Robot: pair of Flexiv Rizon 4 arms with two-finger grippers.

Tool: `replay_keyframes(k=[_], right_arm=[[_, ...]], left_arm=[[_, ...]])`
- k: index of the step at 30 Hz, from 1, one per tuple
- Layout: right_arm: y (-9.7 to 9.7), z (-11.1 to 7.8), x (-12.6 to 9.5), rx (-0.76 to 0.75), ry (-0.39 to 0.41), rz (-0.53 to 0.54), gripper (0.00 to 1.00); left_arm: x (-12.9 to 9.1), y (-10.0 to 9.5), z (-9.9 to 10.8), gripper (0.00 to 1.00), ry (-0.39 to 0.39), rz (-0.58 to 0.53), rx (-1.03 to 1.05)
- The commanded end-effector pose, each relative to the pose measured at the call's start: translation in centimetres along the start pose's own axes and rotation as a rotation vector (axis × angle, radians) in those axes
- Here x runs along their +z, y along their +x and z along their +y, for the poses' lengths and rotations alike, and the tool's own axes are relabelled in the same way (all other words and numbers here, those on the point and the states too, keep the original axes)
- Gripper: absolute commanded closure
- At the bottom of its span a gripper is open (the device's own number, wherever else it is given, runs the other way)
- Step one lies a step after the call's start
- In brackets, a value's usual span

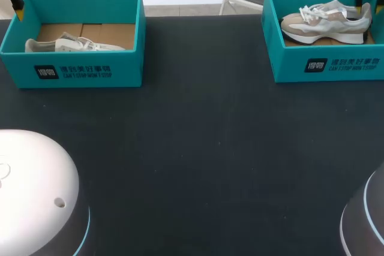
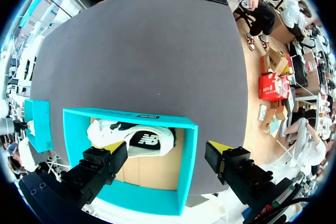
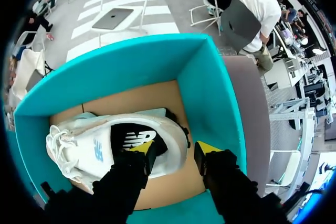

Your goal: Take the shoe out of the shoebox, open the shoe tongue, remove and reinsert the insole, then place the shoe into the shoebox

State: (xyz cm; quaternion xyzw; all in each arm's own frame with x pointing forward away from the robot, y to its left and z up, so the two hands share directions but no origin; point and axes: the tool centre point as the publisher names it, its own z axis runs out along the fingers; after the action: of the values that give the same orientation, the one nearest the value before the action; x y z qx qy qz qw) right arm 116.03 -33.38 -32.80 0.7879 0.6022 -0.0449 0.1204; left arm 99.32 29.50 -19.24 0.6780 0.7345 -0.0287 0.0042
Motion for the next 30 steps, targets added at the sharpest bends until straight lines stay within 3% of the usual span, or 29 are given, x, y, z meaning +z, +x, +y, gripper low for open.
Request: replay_keyframes(k=[1,11,20,23,25,30], right_arm=[[0.0,0.6,1.3,0.000,0.050,-0.016,0.52],[0.2,0.5,3.4,-0.031,0.076,-0.067,0.51],[-1.0,0.9,5.2,-0.050,0.092,-0.109,0.55],[-1.0,0.8,5.4,-0.052,0.099,-0.114,0.69],[-1.0,0.7,5.5,-0.052,0.103,-0.118,1.00],[-1.2,0.1,5.0,-0.045,0.102,-0.124,1.00]], left_arm=[[0.0,0.0,-0.1,0.00,-0.002,0.001,0.001],[0.0,0.0,-0.1,0.00,-0.002,0.001,0.001],[0.0,0.0,-0.1,0.00,-0.002,0.001,0.001],[0.0,0.0,-0.1,0.00,-0.002,0.001,0.001],[0.0,0.0,-0.1,0.00,-0.002,0.001,0.001],[0.0,0.0,-0.1,0.00,-0.002,0.001,0.001]])
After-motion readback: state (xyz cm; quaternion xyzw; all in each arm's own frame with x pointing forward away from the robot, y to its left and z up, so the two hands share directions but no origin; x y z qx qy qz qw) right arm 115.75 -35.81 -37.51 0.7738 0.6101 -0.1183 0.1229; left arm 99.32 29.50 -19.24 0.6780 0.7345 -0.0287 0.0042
